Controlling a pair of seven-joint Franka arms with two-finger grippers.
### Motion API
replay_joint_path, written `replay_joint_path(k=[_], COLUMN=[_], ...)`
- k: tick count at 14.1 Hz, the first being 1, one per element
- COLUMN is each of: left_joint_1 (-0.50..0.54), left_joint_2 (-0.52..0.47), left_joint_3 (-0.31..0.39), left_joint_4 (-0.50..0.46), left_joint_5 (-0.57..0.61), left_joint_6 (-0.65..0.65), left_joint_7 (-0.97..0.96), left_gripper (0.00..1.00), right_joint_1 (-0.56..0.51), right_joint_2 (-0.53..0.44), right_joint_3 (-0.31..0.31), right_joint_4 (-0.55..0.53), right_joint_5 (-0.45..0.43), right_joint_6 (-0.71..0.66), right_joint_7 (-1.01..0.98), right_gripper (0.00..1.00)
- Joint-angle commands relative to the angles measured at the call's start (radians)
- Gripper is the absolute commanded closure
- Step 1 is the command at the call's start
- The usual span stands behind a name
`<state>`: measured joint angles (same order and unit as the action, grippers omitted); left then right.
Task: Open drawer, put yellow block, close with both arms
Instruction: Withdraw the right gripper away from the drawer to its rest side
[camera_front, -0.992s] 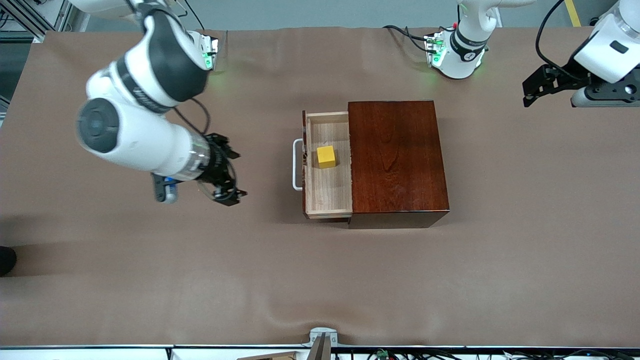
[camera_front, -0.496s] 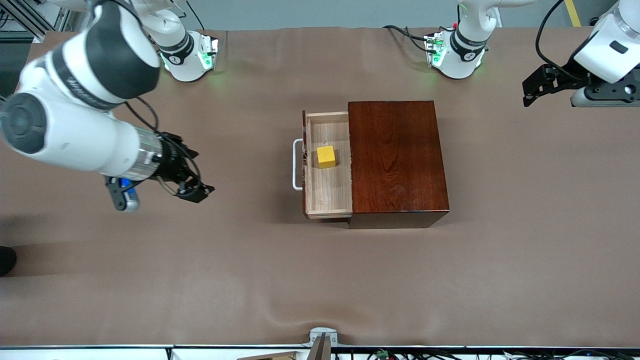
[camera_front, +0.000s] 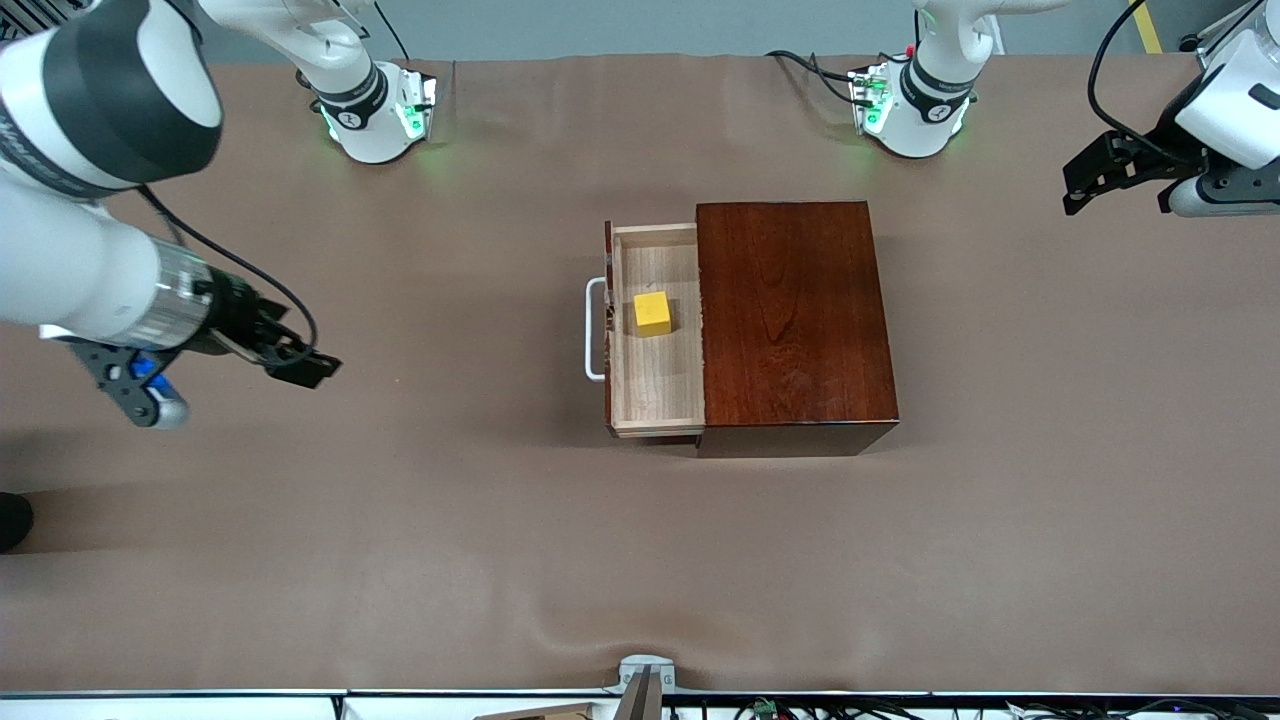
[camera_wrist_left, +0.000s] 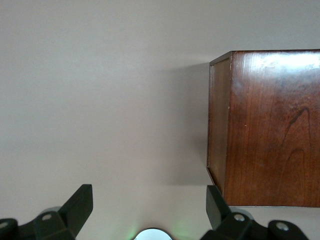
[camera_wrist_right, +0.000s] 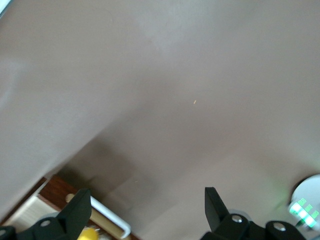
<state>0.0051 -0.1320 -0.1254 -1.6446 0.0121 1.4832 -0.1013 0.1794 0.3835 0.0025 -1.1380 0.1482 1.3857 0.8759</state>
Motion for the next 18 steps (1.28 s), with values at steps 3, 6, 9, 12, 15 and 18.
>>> replay_joint_path(k=[3,6,9,12,15,18], left_joint_1=[0.015,0.015,0.015,0.036,0.038,0.042], left_joint_2=[-0.031,-0.044,-0.052,-0.061,-0.075,-0.078], left_joint_3=[-0.005,-0.005,-0.003,-0.005,-0.005,-0.005], left_joint_4=[-0.004,-0.020,-0.021,-0.027,-0.029,-0.034], left_joint_5=[-0.023,-0.023,-0.023,-0.023,-0.023,-0.023], left_joint_6=[-0.020,-0.020,-0.020,-0.020,-0.024,-0.029], left_joint_7=[0.017,0.017,0.017,0.017,0.018,0.018], left_gripper=[0.00,0.00,0.00,0.00,0.00,0.00], right_joint_1=[-0.099,-0.156,-0.199,-0.224,-0.222,-0.219], right_joint_2=[-0.064,-0.098,-0.126,-0.181,-0.221,-0.255], right_joint_3=[0.016,0.017,0.014,0.013,0.016,0.016], right_joint_4=[-0.006,-0.017,-0.019,-0.058,-0.078,-0.104], right_joint_5=[-0.038,-0.047,-0.076,-0.091,-0.156,-0.157], right_joint_6=[-0.073,-0.079,-0.123,-0.157,-0.155,-0.155], right_joint_7=[-0.288,-0.478,-0.647,-0.791,-0.915,-0.954], right_gripper=[0.00,0.00,0.00,0.00,0.00,0.00])
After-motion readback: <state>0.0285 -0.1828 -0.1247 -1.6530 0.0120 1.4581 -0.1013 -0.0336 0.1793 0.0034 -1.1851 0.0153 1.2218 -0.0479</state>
